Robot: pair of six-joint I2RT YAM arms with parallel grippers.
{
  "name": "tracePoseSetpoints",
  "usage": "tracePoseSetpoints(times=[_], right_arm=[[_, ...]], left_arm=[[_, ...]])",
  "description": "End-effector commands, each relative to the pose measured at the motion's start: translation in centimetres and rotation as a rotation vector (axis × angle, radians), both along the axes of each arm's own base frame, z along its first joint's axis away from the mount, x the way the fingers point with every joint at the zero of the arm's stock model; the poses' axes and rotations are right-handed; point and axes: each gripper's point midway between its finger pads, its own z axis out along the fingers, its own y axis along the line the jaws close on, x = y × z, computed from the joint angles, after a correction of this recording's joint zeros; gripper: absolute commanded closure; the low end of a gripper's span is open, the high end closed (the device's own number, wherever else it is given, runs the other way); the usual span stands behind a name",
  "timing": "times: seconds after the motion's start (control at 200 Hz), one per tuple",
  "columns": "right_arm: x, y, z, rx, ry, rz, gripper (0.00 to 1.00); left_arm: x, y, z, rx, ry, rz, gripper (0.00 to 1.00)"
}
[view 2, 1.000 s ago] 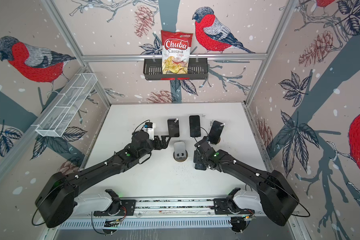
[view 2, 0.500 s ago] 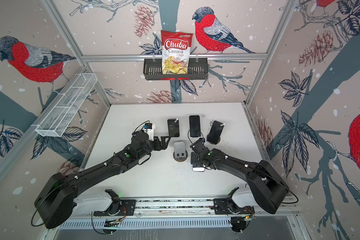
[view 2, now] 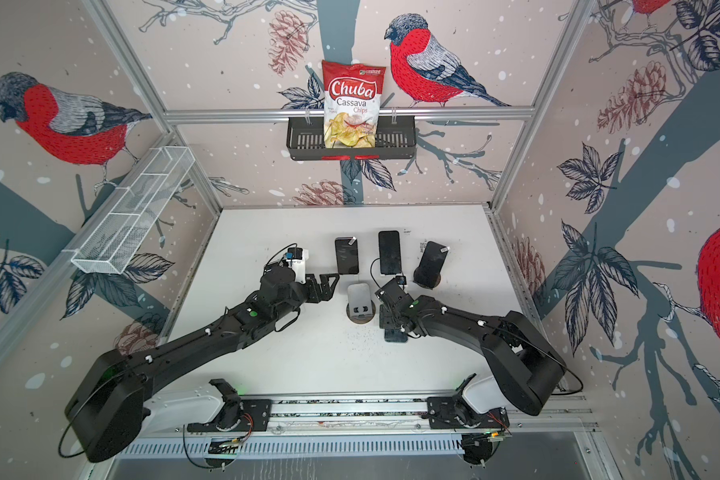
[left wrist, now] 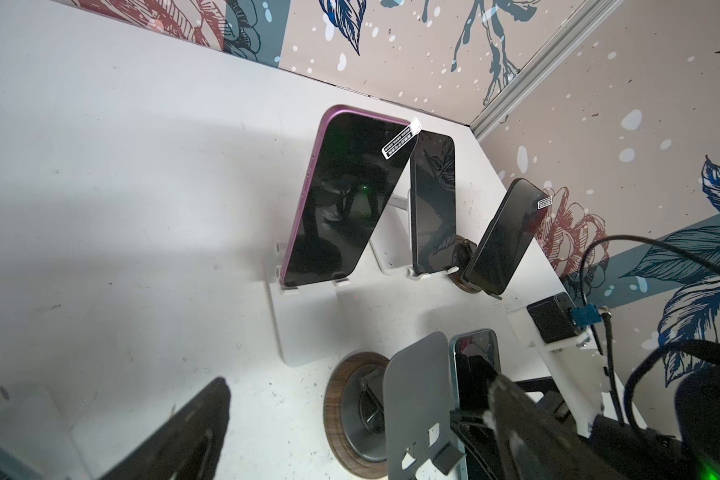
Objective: Remove the phone from the phone stand
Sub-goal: 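Carry the phone nearer the robot and lower it toward the table, then lay the phone flat beside the stand and open the right gripper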
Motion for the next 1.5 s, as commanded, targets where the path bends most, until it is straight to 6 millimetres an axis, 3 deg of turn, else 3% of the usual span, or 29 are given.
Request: tracePoseSetpoints(times=[0.0,0.54,1.491], right_arm=[[0.5,0.1,-0.1,-0.009,-0.022,-0.011,0.32],[0.1,0.2,-1.9,-0.046,0.01,0.0,0.32],[-0.4,0.1,-2.7,-0.166,-0.01,0.029,0.31]], left_arm=[[0.3,-0.1,1.1,-0.02,-0.045,0.007,0.04],[0.1,0.2,1.3,-0.02,-0.05,0.011,0.03],[0.2,0.0,1.4,-0.017,-0.05,0.005,0.03]])
